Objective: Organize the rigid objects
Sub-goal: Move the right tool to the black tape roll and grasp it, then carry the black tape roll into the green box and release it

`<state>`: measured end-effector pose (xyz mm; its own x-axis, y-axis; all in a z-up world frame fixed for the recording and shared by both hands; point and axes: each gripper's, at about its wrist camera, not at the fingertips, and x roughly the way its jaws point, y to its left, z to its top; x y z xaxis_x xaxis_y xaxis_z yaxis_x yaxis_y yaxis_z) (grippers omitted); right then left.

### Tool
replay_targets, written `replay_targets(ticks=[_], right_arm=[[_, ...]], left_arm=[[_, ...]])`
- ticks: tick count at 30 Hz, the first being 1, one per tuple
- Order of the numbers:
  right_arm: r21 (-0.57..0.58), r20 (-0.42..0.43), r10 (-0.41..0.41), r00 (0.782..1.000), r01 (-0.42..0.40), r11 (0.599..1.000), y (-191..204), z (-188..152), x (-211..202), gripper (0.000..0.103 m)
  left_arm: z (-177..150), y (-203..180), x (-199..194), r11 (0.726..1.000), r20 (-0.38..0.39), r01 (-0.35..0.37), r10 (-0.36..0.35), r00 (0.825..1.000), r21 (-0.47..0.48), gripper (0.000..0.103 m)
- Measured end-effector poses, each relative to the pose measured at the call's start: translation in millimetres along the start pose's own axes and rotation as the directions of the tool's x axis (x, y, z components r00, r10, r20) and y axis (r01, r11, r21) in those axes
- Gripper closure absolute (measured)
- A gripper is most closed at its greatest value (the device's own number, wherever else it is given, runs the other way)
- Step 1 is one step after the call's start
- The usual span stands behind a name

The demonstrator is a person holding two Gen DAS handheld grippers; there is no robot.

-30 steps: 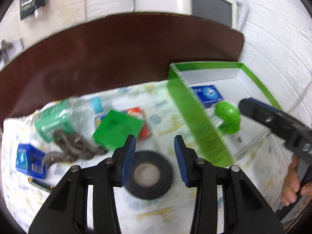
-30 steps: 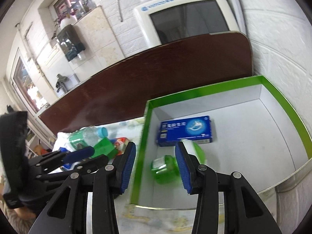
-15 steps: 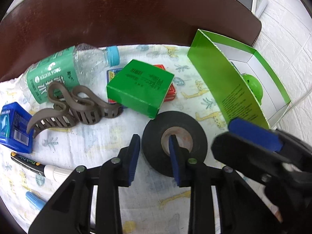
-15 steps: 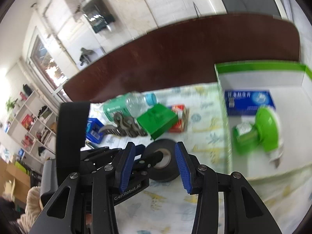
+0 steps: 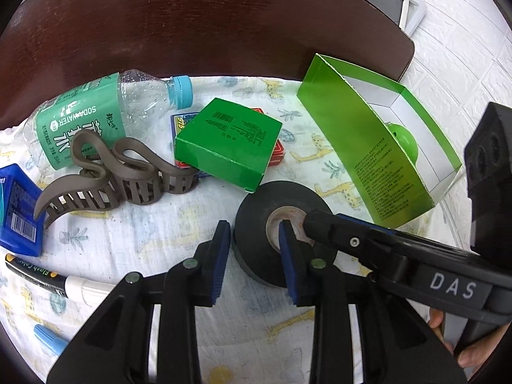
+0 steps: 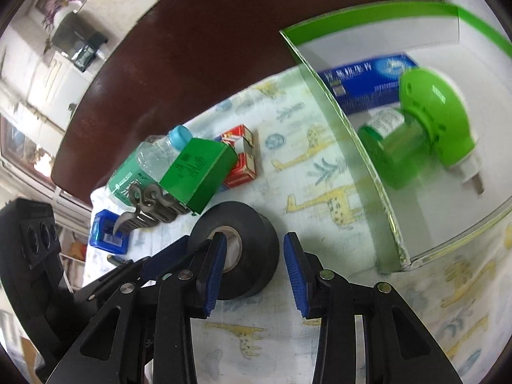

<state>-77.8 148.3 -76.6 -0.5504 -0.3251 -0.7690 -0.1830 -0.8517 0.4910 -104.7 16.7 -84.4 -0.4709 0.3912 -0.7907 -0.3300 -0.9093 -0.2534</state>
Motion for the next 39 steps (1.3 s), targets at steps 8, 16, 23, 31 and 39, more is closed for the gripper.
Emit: replay_targets(ticks=[8, 16, 23, 31, 39], right_arm=[[-0.008, -0.038, 0.024, 0.999, -0.025, 1.0, -0.6, 2.3, 9.7, 0.063], [-0.035, -0.053, 0.014, 0.999, -0.016, 0.999, 3.3, 2.5, 9.8, 0.065], [-0.063, -0.032, 0.024, 0.999, -0.026, 0.998, 11.5, -1.6, 0.4, 0.065], [-0.092, 0.019, 0.055, 0.998, -0.053, 0.994, 22.3, -3.9, -22.5, 0.065], [-0.11, 0.104, 0.091, 0.99, -0.079, 0.991, 24.0, 4.0, -55.1, 0.065]], left_arm=[[1.9, 1.4, 4.9, 1.0, 0.002, 0.017, -0.017, 1.0, 0.015, 0.073], [1.1, -7.9, -2.5, 0.999, 0.0, -0.032, 0.032, 0.999, 0.036, 0.075], [0.1, -13.4, -19.4, 0.998, 0.046, -0.052, 0.05, 0.998, 0.045, 0.075], [6.1, -31.4, -41.5, 0.995, 0.112, -0.073, 0.065, 0.992, 0.07, 0.075], [18.0, -58.9, -63.1, 0.986, 0.189, -0.094, 0.068, 0.98, 0.134, 0.075]])
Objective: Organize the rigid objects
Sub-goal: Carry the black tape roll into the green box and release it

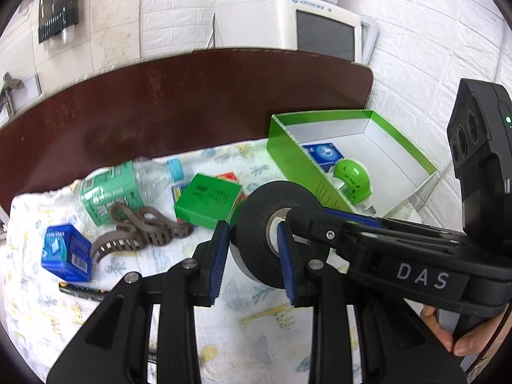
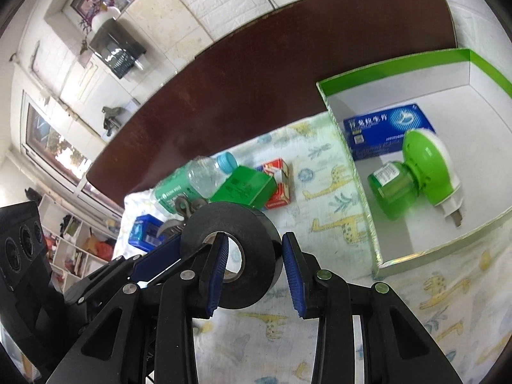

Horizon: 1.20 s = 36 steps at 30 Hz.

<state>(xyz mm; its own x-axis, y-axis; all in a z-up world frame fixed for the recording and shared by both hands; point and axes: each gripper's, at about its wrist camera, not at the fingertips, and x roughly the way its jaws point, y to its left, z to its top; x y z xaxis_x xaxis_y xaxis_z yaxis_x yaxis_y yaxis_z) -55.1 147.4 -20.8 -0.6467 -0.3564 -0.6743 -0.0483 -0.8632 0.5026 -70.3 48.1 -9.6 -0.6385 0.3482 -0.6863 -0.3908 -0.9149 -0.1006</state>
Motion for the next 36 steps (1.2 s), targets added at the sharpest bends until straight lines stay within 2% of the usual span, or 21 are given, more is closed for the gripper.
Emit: replay_targets(ticks=[7, 20, 27, 36], right_arm=[[0.003, 0.077, 0.001, 0.997, -0.002, 1.0, -8.3, 15.5, -27.7, 0.065], [0.068, 0.21, -0.017, 0.977, 0.002, 0.998, -48.9, 39.2, -74.4, 0.065], [0.126, 0.259, -0.062, 0.964, 0.03, 0.992, -85.0, 48.8, -96.4, 0.065], [0.253, 0.279, -0.14, 0.95, 0.068, 0.965, -149.4, 55.6, -106.0, 0.065]], left_arm=[[20.6, -24.7, -8.5, 0.998, 0.052, 0.008, -0.011, 0.999, 0.063, 0.075], [61.4, -81.8, 1.8, 0.981, 0.088, 0.046, -0.064, 0.994, 0.187, 0.075], [81.4, -115.7, 27.3, 0.963, 0.061, 0.099, -0.118, 0.991, 0.251, 0.075], [98.6, -144.5, 83.6, 0.93, -0.053, 0.208, -0.202, 0.978, 0.301, 0.074]])
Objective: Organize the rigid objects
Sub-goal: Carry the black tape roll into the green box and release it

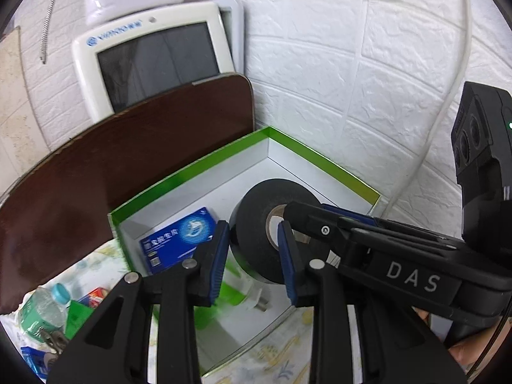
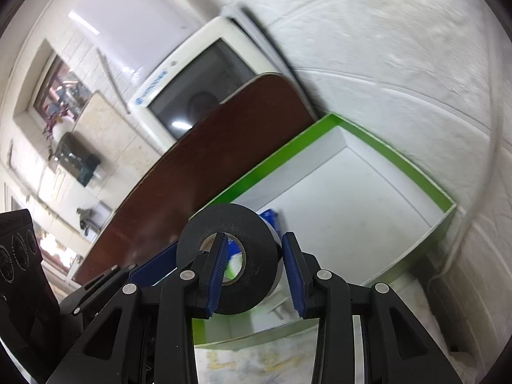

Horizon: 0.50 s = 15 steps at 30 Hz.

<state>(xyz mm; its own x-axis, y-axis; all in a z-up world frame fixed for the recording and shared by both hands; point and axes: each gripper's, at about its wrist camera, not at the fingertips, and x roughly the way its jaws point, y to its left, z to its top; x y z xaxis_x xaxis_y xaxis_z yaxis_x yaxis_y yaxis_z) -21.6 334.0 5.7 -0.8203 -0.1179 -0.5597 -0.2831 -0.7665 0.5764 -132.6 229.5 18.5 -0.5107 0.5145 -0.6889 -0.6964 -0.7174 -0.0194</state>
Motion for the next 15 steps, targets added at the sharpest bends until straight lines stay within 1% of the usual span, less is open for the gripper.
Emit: replay_targets(ticks=[6, 10, 12, 15], right_arm=[[0.046, -0.006, -0.039, 0.999, 0.039, 0.998, -27.8, 5.8, 14.8, 0.065], [0.08, -0.027, -0.054, 0.998, 0.057, 0.995, -43.9, 5.4, 28.3, 0.065], [0.053, -0.002, -0.077, 0.997, 0.077, 0.996, -42.2, 5.4, 27.5, 0.065], [0.041, 0.01, -0.094, 0.996, 0.094, 0.995, -43.0, 6.4, 28.8, 0.065]], left_arm=[[2.5, -3.4, 35.6, 0.999, -0.07, 0.037, -0.037, 0.997, -0.011, 0.074], [0.0, -7.0, 51.2, 0.999, -0.104, 0.037, -0.04, 0.994, -0.031, 0.075], [-0.9, -7.7, 56.3, 0.998, -0.117, 0.028, -0.033, 0.993, -0.048, 0.076], [-1.9, -9.1, 59.1, 0.998, -0.123, 0.024, -0.031, 0.992, -0.064, 0.076]])
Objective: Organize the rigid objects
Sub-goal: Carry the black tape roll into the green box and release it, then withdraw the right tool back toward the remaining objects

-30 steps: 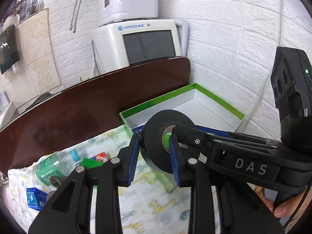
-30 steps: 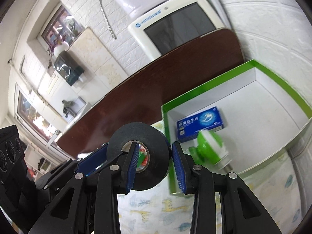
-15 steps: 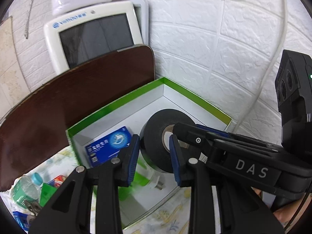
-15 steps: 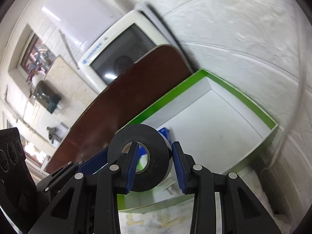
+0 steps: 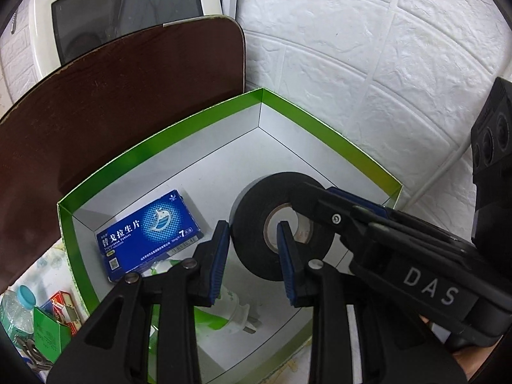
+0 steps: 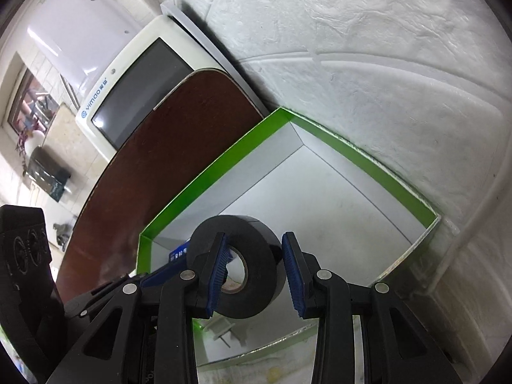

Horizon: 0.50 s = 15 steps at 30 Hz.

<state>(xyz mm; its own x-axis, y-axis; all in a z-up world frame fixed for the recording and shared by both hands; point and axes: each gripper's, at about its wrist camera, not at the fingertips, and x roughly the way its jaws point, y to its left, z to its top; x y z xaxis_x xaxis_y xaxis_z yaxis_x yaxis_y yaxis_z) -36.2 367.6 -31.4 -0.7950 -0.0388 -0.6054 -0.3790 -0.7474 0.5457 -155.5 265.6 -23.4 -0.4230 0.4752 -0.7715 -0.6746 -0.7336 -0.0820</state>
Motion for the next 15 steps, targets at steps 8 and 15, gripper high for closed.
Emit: replay_targets(ticks=[8, 15], right_arm=[[-0.038, 0.013, -0.022, 1.0, 0.022, 0.999, 5.1, -2.5, 0.6, 0.065], [-0.029, 0.006, -0.037, 0.999, 0.037, 0.999, 4.3, -6.7, -2.9, 0.065]], left_arm=[[-6.6, -21.3, -5.9, 0.998, 0.015, -0.023, 0.022, 1.0, 0.052, 0.078], [-15.8, -19.6, -18.7, 0.998, 0.026, -0.06, 0.06, 0.998, 0.005, 0.078]])
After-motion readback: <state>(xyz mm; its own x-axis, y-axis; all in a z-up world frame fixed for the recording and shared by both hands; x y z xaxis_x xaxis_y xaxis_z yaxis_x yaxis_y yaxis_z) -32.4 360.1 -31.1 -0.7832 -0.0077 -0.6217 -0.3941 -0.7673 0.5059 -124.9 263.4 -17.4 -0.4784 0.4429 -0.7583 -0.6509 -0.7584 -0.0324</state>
